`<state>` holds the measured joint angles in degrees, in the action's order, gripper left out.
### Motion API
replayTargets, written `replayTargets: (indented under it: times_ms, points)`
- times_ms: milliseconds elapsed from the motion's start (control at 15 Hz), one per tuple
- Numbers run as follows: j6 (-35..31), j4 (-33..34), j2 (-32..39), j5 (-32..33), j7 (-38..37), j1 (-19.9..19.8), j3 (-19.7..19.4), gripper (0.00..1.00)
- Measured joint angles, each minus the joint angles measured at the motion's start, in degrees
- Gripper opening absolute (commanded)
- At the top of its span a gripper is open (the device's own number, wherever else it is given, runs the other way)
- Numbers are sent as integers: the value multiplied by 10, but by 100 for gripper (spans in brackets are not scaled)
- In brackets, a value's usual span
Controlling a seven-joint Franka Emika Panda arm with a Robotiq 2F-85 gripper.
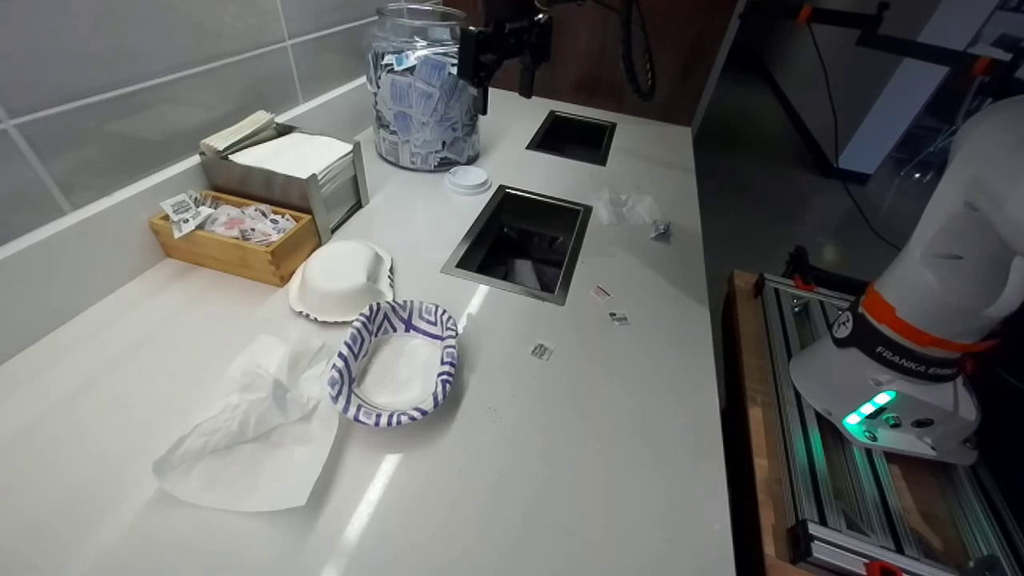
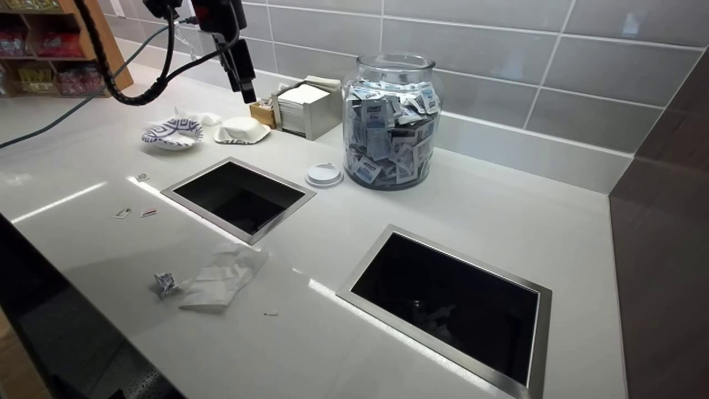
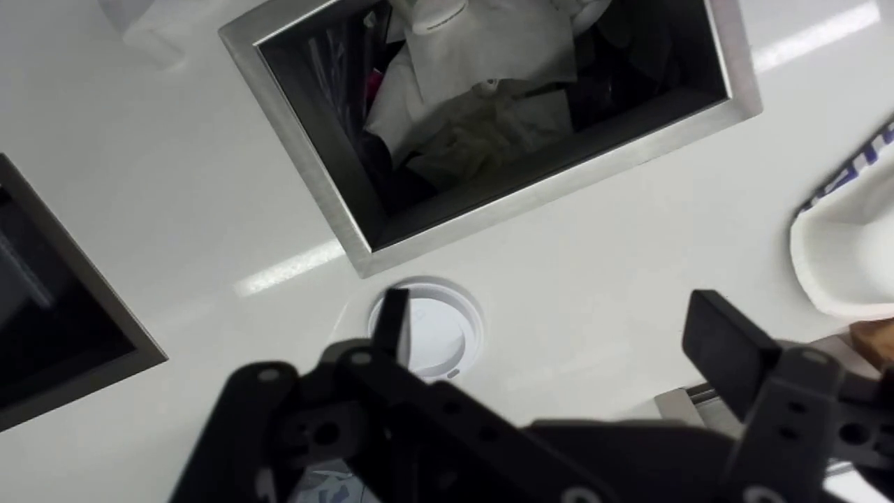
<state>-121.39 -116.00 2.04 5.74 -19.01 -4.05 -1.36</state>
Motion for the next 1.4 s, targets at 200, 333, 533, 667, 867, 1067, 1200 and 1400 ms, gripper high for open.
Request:
replayTargets:
  times_ms: [200, 333, 533, 667, 867, 1067, 1200, 1400]
  points:
    - [0, 1, -4, 0, 0, 1, 0, 100]
    - [-1, 2, -2, 2, -3, 1, -2, 100]
    - [-51, 1, 22, 31, -17, -2, -15, 100]
    - [-99, 1, 51, 45, -26, -4, -28, 100]
    - [-151, 2, 92, 47, -26, -5, -44, 100]
    - [-182, 8, 125, 45, -24, -5, -52, 100]
    - [-199, 16, 147, 38, -19, -5, -53, 100]
    - [-218, 36, 181, 16, -6, -7, -53, 100]
